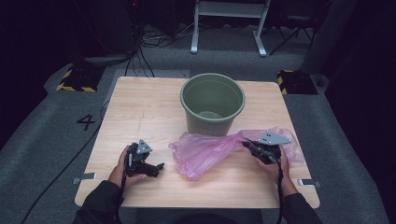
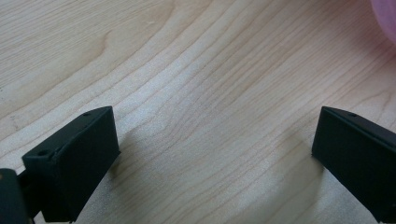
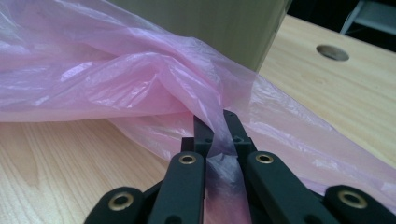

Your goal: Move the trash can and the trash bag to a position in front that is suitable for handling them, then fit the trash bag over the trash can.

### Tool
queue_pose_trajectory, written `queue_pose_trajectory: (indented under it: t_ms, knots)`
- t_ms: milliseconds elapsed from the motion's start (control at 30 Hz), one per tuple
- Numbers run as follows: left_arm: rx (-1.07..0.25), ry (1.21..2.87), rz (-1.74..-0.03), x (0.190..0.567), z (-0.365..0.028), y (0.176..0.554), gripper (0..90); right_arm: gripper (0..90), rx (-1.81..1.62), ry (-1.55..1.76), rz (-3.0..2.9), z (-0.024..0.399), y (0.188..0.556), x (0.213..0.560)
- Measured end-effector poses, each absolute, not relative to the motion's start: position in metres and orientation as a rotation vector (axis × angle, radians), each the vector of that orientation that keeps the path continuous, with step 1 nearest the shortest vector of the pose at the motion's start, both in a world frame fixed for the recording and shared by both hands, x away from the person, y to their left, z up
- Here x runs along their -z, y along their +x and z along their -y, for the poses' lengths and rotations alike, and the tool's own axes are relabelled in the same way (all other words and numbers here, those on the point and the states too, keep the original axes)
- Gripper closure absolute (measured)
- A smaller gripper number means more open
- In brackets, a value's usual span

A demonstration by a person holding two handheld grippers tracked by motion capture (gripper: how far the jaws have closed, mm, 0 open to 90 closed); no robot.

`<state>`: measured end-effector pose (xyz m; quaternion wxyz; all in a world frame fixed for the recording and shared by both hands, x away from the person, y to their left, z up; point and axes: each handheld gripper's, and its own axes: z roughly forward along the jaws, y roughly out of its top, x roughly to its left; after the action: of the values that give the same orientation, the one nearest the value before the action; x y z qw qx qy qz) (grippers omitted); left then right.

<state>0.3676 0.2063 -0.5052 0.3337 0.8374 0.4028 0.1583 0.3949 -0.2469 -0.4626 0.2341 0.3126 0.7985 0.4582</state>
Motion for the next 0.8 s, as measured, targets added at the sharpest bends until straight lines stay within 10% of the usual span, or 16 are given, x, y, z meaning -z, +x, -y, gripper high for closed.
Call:
queue_pose_trajectory:
  t_ms: [800]
  knots:
    - [-0.409,2.185,-1.058,0.505,-0.204,0.372,0.1,88.1,-1.395,0.687,-2.099,0.253,0.365,0.423]
